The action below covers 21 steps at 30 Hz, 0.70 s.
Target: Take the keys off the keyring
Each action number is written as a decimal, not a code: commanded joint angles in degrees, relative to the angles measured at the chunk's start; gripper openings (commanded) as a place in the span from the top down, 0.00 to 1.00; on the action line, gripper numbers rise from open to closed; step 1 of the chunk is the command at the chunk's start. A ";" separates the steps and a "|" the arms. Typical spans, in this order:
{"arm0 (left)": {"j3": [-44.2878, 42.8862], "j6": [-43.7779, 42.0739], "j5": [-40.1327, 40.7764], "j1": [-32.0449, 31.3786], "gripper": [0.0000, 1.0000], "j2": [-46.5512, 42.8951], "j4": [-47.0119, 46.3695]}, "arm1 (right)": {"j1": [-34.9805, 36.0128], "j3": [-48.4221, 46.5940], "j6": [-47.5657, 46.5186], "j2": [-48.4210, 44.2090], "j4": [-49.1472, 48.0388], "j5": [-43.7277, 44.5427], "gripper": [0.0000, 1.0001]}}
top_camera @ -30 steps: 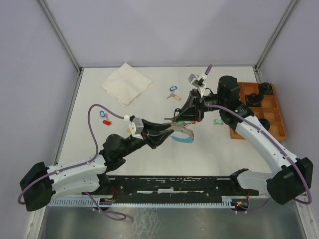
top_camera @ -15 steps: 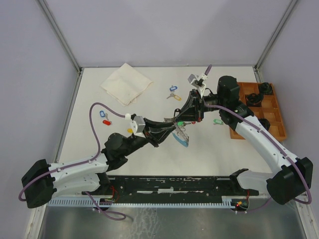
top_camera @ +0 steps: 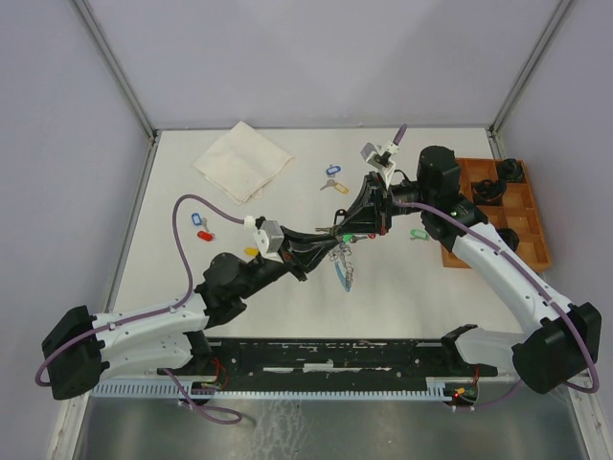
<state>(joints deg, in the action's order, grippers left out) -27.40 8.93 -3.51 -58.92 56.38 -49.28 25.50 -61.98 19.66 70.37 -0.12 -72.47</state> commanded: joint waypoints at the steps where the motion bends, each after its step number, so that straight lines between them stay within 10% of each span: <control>1: -2.31 -2.86 1.08 -0.20 0.78 -0.54 0.58 | 0.25 -0.74 -0.23 -0.23 -2.14 -1.54 0.99; 21: -0.15 -8.35 -0.74 -0.20 0.97 -3.70 0.64 | -0.76 -1.73 -4.23 0.01 3.35 0.93 0.99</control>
<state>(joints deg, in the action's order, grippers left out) -27.97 5.50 -3.60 -58.92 55.20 -44.99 25.41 -61.98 18.92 70.37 0.86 -72.36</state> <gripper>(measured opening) 0.036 0.026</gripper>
